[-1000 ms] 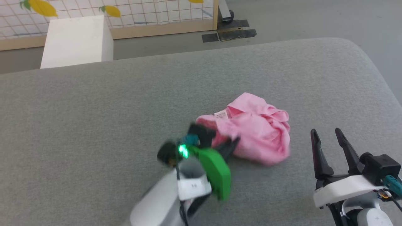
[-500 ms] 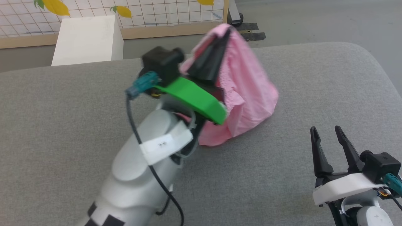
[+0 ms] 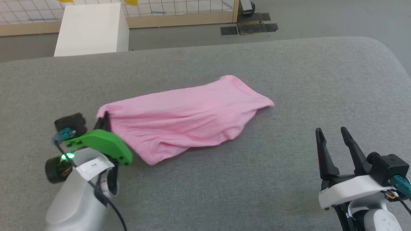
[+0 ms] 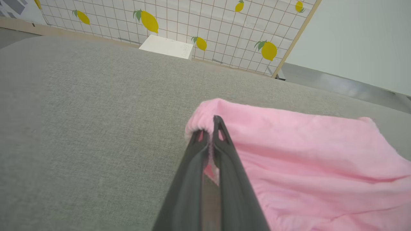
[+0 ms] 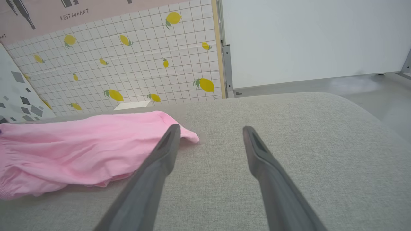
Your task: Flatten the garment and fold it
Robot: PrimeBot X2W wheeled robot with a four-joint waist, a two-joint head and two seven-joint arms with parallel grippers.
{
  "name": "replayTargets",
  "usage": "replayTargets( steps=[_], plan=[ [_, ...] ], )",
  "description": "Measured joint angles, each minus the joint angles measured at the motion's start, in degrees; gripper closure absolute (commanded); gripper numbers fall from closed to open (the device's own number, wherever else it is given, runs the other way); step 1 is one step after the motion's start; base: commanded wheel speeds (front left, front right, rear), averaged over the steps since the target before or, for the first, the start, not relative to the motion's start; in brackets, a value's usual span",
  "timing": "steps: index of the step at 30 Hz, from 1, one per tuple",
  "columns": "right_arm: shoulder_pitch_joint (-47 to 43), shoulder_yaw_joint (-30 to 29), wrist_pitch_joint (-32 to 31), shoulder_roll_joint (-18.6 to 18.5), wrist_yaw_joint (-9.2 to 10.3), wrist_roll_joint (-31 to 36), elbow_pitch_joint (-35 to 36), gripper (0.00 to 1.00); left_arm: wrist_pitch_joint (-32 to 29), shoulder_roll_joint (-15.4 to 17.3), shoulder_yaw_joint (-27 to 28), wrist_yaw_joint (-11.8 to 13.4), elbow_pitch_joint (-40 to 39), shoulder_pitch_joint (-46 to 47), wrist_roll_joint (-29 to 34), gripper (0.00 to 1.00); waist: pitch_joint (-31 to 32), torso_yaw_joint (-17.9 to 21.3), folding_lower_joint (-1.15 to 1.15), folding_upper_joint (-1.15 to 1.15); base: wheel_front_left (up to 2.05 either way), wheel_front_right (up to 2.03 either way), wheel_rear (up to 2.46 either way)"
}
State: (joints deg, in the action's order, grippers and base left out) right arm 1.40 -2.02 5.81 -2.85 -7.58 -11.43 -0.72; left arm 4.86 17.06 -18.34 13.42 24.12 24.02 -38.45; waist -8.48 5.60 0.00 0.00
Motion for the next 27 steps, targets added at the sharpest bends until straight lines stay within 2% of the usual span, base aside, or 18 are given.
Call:
replayTargets(
  steps=[2,3,4,10,15,20,23,27],
  plan=[
    [0.37,0.3,-0.1,0.0,0.0,-0.01,0.04,0.0,-0.37,0.33,0.89,0.96,1.16,-0.41,-0.46,1.0,-0.39,-0.25,0.0,0.0,0.0,0.0,0.0],
    [0.53,0.4,-0.23,0.0,0.0,0.0,0.05,0.0,-0.49,0.38,1.1,1.04,1.4,-0.66,-0.77,0.47,-0.51,-0.35,0.0,0.0,0.0,0.0,0.0],
    [0.75,0.47,-0.27,0.0,0.0,0.0,0.03,0.0,-0.44,0.36,1.34,1.05,1.44,-0.98,-1.27,0.0,-0.63,-0.47,0.0,0.0,0.0,0.0,0.0],
    [0.96,0.6,-0.46,0.01,0.0,0.05,-0.09,0.0,3.59,-1.42,1.76,-0.85,-0.94,-3.91,-3.34,0.0,-0.39,-1.11,0.0,0.0,0.0,0.0,0.0],
    [0.92,0.57,-0.76,0.0,0.0,0.32,-0.05,0.0,9.44,-3.82,3.39,-2.4,-7.47,-9.66,-2.48,0.0,0.94,-1.59,0.0,0.0,0.0,0.0,0.0],
    [0.79,0.43,-1.31,0.0,0.0,0.78,0.46,0.0,9.89,-7.36,3.99,-3.47,-13.58,-15.45,1.37,0.0,1.77,-2.78,0.0,0.0,0.0,0.0,0.0],
    [0.73,0.69,-1.78,0.0,0.0,0.89,0.78,0.0,9.56,-8.96,2.19,-4.37,-13.47,-17.16,1.33,0.0,2.08,-3.6,0.0,0.0,0.0,0.0,0.0],
    [0.73,1.16,-2.11,0.0,0.0,0.89,1.2,0.0,4.58,-9.36,0.25,-4.63,-10.87,-16.89,0.86,0.0,2.24,-4.45,0.0,0.0,0.0,0.0,0.0]
  ],
)
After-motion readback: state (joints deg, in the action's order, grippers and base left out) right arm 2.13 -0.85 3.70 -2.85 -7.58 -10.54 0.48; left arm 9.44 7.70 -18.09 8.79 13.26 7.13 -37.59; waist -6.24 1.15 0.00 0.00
